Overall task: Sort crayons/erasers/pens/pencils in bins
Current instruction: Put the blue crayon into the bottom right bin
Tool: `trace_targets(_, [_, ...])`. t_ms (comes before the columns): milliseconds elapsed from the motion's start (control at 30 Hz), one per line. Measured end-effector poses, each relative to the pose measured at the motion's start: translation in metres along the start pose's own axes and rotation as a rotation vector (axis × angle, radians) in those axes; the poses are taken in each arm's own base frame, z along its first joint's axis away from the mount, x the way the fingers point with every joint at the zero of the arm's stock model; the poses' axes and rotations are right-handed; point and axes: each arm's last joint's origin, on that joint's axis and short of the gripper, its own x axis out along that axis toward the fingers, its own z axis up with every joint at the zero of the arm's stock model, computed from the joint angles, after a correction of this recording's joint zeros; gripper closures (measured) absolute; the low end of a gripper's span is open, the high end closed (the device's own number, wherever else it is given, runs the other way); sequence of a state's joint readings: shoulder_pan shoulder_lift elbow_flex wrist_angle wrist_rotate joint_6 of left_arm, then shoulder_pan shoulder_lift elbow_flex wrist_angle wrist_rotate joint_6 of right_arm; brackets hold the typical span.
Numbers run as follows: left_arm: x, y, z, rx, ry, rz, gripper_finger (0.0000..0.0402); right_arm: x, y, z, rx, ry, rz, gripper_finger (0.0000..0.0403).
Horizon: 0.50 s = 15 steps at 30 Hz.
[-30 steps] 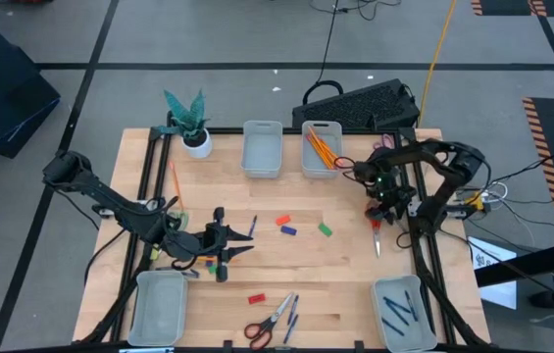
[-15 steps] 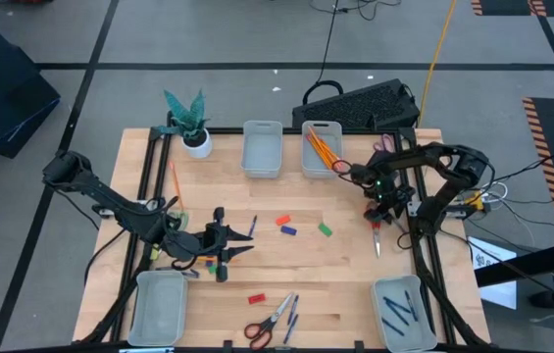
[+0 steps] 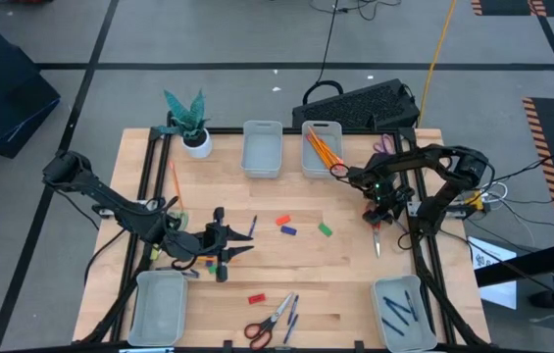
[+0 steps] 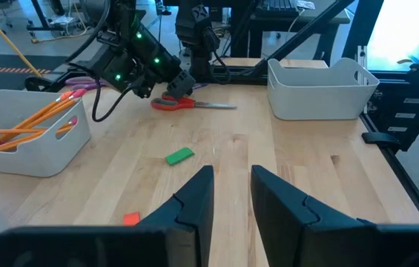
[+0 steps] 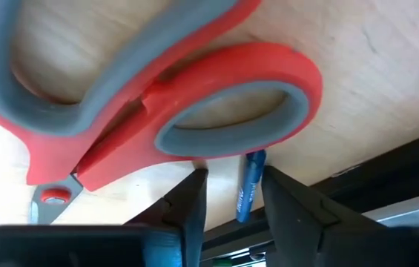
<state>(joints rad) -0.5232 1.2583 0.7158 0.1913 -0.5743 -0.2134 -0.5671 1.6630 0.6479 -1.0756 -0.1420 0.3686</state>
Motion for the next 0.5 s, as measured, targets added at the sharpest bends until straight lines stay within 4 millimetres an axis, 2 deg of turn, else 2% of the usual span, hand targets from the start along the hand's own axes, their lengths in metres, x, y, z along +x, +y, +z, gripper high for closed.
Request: trace_targets(500, [0.0, 0.0, 0.0, 0.0, 0.0, 0.0, 0.0307, 0.0002, -0.0006, 0.0001, 0.008, -0.005, -0.019, 0.0348])
